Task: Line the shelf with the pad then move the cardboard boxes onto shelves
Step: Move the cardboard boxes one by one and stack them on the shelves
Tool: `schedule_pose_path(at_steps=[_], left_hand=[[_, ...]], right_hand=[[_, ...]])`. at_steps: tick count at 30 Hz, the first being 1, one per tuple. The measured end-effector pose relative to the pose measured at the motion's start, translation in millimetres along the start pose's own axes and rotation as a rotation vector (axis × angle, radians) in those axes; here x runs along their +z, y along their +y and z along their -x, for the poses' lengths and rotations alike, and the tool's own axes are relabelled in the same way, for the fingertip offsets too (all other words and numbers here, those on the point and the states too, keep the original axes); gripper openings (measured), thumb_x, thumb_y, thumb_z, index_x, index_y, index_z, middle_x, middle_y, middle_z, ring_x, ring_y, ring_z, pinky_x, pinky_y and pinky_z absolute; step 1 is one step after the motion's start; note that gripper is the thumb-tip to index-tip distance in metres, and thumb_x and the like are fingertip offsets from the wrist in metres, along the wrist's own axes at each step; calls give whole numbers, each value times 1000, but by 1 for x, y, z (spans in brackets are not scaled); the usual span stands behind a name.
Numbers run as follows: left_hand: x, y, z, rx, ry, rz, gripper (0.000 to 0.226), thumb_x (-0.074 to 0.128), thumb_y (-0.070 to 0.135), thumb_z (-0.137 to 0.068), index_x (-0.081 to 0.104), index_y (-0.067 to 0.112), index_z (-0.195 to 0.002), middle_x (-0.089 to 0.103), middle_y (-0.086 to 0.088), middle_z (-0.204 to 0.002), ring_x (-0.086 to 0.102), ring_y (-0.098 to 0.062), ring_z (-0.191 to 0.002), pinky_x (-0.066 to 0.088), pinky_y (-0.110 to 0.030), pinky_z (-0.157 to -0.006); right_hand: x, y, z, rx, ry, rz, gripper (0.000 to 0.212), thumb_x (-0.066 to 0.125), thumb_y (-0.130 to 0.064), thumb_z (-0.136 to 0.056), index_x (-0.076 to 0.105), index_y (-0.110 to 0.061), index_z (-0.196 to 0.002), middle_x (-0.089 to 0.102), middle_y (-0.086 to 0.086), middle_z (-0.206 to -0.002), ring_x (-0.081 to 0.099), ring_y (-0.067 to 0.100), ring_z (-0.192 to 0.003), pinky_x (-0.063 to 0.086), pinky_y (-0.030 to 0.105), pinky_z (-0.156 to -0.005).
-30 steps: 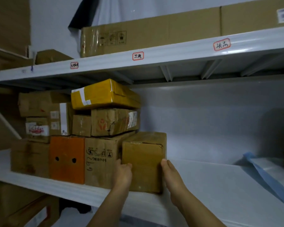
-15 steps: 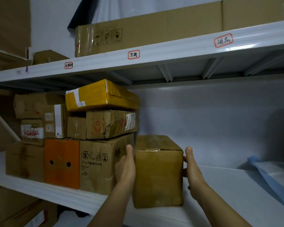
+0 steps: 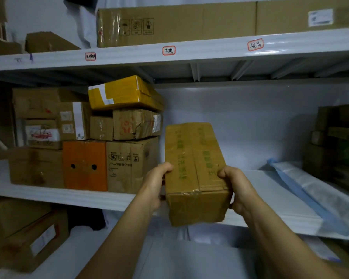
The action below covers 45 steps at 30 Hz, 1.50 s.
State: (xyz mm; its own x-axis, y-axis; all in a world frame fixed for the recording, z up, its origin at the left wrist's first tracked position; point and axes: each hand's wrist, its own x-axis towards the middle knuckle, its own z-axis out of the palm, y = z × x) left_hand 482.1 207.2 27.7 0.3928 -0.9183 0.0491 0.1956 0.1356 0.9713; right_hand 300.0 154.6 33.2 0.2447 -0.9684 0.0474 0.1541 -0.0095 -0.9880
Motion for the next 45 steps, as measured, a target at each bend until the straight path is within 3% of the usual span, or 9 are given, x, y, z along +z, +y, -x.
schedule_pose_path(at_steps=[3,8,11,16,20,24,29,38,45], left_hand=[[-19,-13,30,-4,-61,-30,36,71,32,-81,65,8,-107,71,-10,-103,65,-24,-99,55,-40,-78],[-53,-54,79,-96,-41,-117,38,79,10,-73,52,10,-100,65,-9,-107,64,-19,-91,51,-36,-63],[-66,-82,107,-167,-92,-169,53,78,0,-72,50,6,-116,62,-9,-114,63,-20,-94,51,-37,-65],[-82,-135,133,-357,-172,-297,64,82,6,-65,54,5,-123,65,-11,-119,63,-27,-107,55,-50,-78],[-81,-167,148,-443,-226,-359,26,72,6,-79,68,2,-105,73,-9,-100,67,-24,-96,48,-56,-93],[-73,-195,149,-464,-166,-308,17,65,13,-87,69,2,-100,70,-6,-98,63,-23,-98,46,-50,-94],[-51,-228,129,-492,-104,-139,15,54,9,-93,67,7,-101,67,-8,-90,63,-20,-79,47,-31,-61],[22,-311,58,-690,-75,-65,35,64,10,-85,58,9,-120,66,-23,-111,67,-40,-95,52,-61,-85],[86,-367,0,-770,-78,-124,46,65,21,-85,46,33,-126,57,-8,-122,55,-38,-111,42,-64,-95]], right_hand=[[2,24,26,7,60,17,42,72,-26,-77,52,-11,-111,65,12,-100,64,24,-81,50,32,-62],[-6,75,77,151,32,49,102,95,-30,-31,52,-8,-120,69,14,-108,68,32,-95,56,52,-80],[-10,105,114,254,-1,135,88,90,-22,-46,48,-16,-124,65,8,-113,61,29,-101,47,57,-88],[-18,153,158,394,73,124,63,77,-12,-74,41,-22,-126,58,4,-108,55,23,-90,44,42,-61],[-27,186,172,463,117,119,54,75,-10,-76,48,-18,-121,60,1,-94,56,18,-79,40,34,-56],[-39,214,171,535,82,79,53,70,-8,-79,49,-19,-126,62,5,-100,57,24,-85,46,38,-64],[-59,250,154,708,29,-21,48,64,-11,-82,46,-35,-119,56,8,-110,53,36,-93,43,57,-73],[-129,290,67,771,215,-56,84,71,-9,-71,34,-42,-139,57,8,-123,53,37,-107,35,62,-97],[-180,331,-10,703,301,-23,64,71,-10,-75,47,-22,-133,57,13,-125,53,37,-111,37,56,-102]])
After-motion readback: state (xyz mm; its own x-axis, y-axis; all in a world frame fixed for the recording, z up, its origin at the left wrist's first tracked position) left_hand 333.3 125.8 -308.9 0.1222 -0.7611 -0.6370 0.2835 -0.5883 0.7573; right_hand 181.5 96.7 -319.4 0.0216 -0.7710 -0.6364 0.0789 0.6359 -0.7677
